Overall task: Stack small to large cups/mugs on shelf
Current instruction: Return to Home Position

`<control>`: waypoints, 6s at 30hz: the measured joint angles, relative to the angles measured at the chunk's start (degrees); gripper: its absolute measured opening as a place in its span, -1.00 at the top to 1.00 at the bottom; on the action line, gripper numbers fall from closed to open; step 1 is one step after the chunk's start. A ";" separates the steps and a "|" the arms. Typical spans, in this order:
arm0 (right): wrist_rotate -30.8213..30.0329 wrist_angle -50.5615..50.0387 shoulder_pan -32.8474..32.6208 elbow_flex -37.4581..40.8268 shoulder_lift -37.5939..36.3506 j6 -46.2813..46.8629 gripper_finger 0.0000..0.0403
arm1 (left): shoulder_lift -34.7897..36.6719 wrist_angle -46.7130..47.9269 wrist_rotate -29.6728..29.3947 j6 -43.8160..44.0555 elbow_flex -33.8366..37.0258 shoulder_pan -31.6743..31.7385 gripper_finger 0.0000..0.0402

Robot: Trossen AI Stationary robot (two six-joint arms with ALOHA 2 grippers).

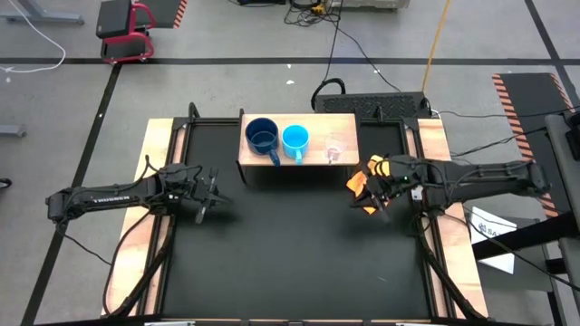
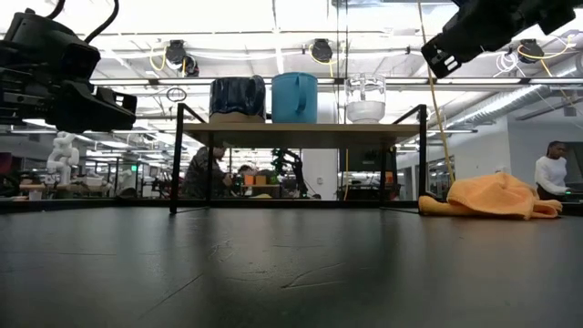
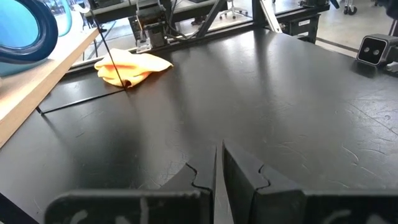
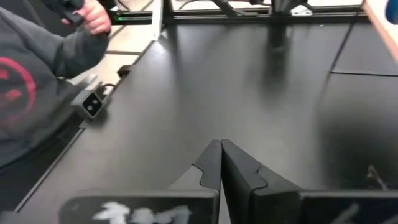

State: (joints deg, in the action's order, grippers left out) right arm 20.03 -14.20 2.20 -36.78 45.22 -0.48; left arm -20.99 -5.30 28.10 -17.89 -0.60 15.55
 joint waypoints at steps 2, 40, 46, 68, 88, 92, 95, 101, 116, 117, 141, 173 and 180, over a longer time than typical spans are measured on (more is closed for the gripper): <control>-0.01 1.30 -1.17 1.22 -0.33 0.29 1.00 | 0.00 0.00 0.00 0.00 0.00 0.00 0.85; -0.46 31.28 -6.60 24.31 -16.63 6.49 1.00 | 0.01 0.00 0.02 0.02 0.00 0.00 0.85; -1.02 34.11 -6.60 27.65 -19.34 6.71 1.00 | 0.02 -0.59 0.09 0.15 0.00 0.00 0.85; -10.57 34.66 -6.60 35.09 -19.75 5.82 1.00 | 0.00 -2.12 0.44 0.66 0.00 0.00 0.85; -18.73 37.59 -7.19 35.94 -15.96 1.16 1.00 | 0.02 -12.51 8.58 0.84 -0.02 0.00 0.85; -18.54 37.58 -7.19 35.94 -15.96 1.36 1.00 | 0.14 -13.01 8.90 2.17 -0.02 0.00 0.85; -18.42 37.46 -7.19 35.94 -15.94 2.44 1.00 | 0.13 -14.57 7.66 5.99 0.00 -0.01 0.85; -18.34 37.60 -9.07 35.94 -15.94 2.30 1.00 | 0.17 -16.40 8.05 9.23 -0.02 -3.37 0.85; -18.47 40.55 -15.63 35.98 -15.96 1.28 1.00 | 1.33 -20.96 -11.81 5.17 -0.01 -17.70 0.85; -18.47 40.55 -15.96 35.98 -15.95 1.10 1.00 | 1.99 -20.68 -12.03 4.56 -0.02 -17.81 0.85; -18.43 38.54 -17.08 35.98 -15.92 2.75 1.00 | 15.87 4.07 -23.94 8.64 0.00 -18.29 0.85; -17.92 53.06 -1.21 35.94 -15.63 -5.27 1.00 | 15.67 4.21 -24.03 5.60 -0.02 -18.29 0.85; -15.41 48.23 0.37 35.49 -15.72 -10.17 1.00 | 15.63 4.21 -24.00 5.57 -0.02 -18.29 0.85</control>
State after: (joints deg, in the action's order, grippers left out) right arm 4.62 34.04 2.57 -1.30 29.50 -10.65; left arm -5.36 -1.08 4.10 -12.32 -0.62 -2.74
